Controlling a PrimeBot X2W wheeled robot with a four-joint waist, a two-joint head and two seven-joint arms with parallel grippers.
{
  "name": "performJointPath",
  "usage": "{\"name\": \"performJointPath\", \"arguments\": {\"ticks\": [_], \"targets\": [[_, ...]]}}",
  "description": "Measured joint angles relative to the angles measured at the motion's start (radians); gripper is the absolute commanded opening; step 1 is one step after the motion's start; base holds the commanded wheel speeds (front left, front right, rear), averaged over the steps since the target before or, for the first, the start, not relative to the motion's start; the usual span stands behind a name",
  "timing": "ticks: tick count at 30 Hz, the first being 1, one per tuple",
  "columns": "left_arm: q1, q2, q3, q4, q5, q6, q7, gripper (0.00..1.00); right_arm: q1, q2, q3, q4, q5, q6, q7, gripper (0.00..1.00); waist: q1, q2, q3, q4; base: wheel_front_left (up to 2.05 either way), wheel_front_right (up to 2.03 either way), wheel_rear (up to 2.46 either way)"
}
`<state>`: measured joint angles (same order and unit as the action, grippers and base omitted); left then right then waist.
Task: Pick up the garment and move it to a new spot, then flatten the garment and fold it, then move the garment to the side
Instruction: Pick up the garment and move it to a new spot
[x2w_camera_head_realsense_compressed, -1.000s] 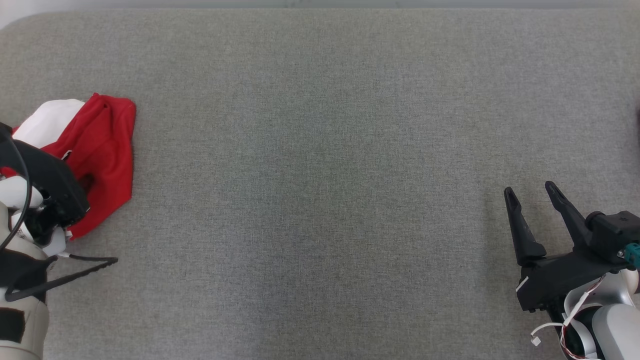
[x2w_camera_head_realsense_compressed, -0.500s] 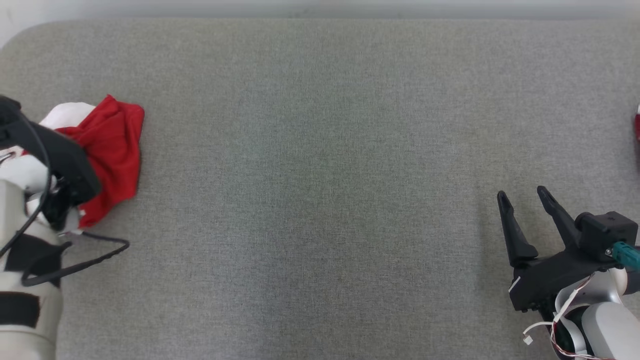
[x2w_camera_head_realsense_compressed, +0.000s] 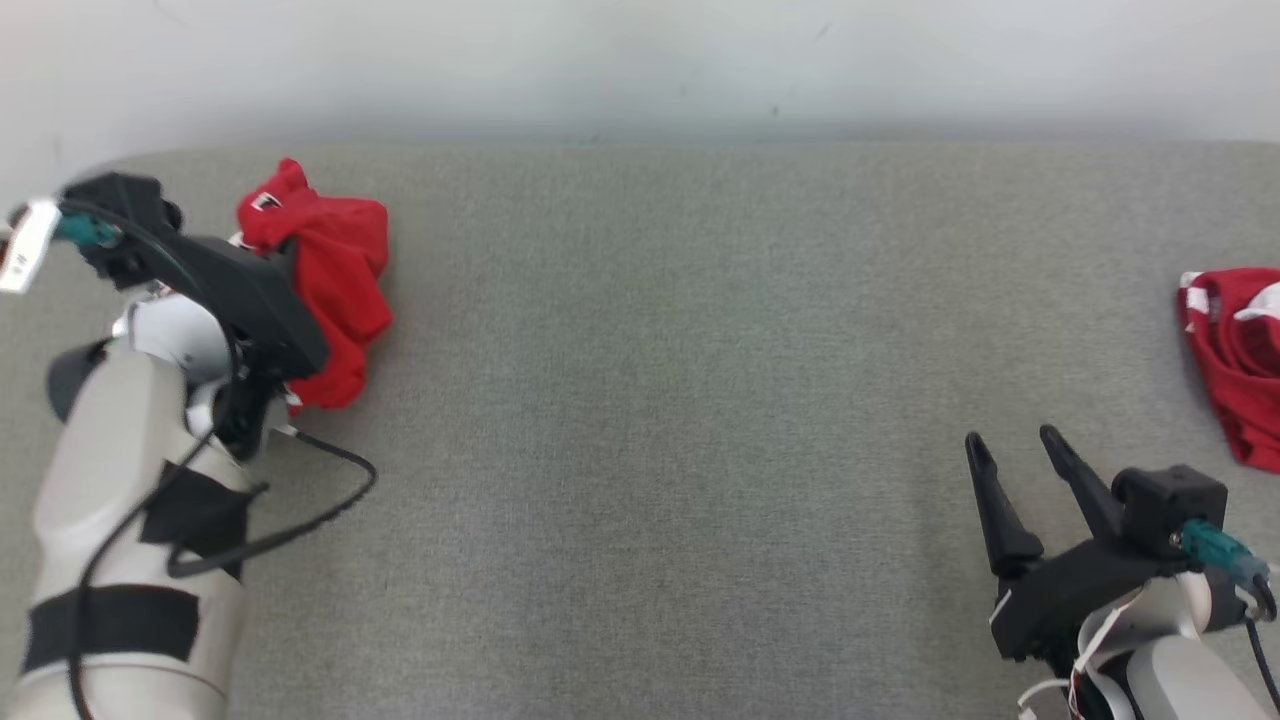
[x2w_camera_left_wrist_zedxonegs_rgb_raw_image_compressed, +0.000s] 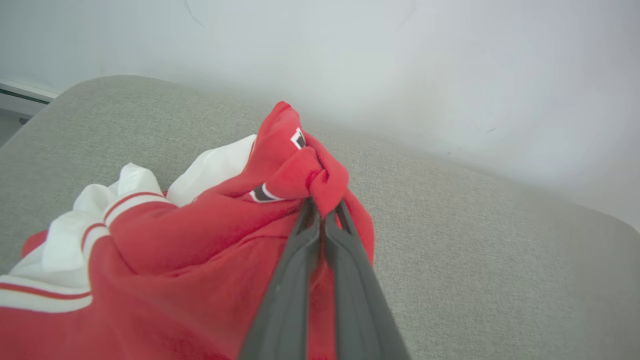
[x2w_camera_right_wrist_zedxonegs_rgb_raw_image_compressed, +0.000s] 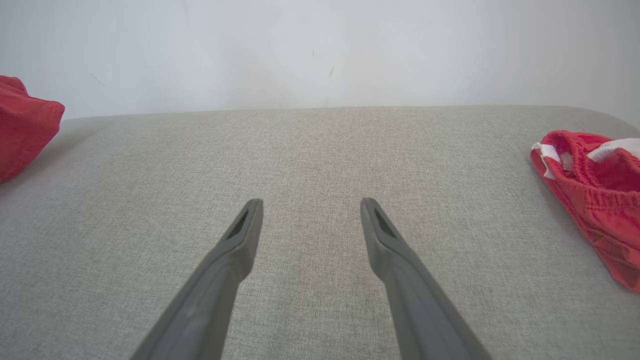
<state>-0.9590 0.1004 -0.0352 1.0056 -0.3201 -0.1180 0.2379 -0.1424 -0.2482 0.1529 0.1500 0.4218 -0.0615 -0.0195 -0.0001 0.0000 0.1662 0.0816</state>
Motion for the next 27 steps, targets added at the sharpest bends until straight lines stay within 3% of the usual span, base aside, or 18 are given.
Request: {"name": "performJointPath", "arguments": {"ticks": [6, 13, 21, 27], "targets": [[0.066, -0.054, -0.041, -0.039, -0.008, -0.006, -0.049, 0.0, 0.053, 0.008, -0.005, 0.027, 0.01, 0.0, -0.018, 1.0, 0.0, 0.0, -0.058, -0.028, 0.0, 0.0, 0.0], [0.176, -0.073, -0.108, -0.11, -0.036, -0.006, -0.09, 0.0, 0.058, 0.018, -0.002, 0.043, 0.014, 0.009, -0.031, 1.0, -0.0001, 0.0, -0.107, -0.061, 0.0, 0.0, 0.0], [0.337, -0.073, -0.289, -0.285, -0.102, -0.007, -0.108, 0.0, 0.112, 0.022, -0.01, 0.043, 0.019, 0.009, -0.043, 1.0, -0.0001, -0.0001, -0.142, -0.122, 0.0, 0.0, 0.0], [0.428, -0.067, -0.482, -0.431, -0.214, -0.007, -0.129, 0.0, 0.118, 0.021, -0.014, 0.04, 0.027, 0.009, -0.052, 1.0, -0.0001, -0.0001, -0.151, -0.165, 0.0, 0.0, 0.0]]}}
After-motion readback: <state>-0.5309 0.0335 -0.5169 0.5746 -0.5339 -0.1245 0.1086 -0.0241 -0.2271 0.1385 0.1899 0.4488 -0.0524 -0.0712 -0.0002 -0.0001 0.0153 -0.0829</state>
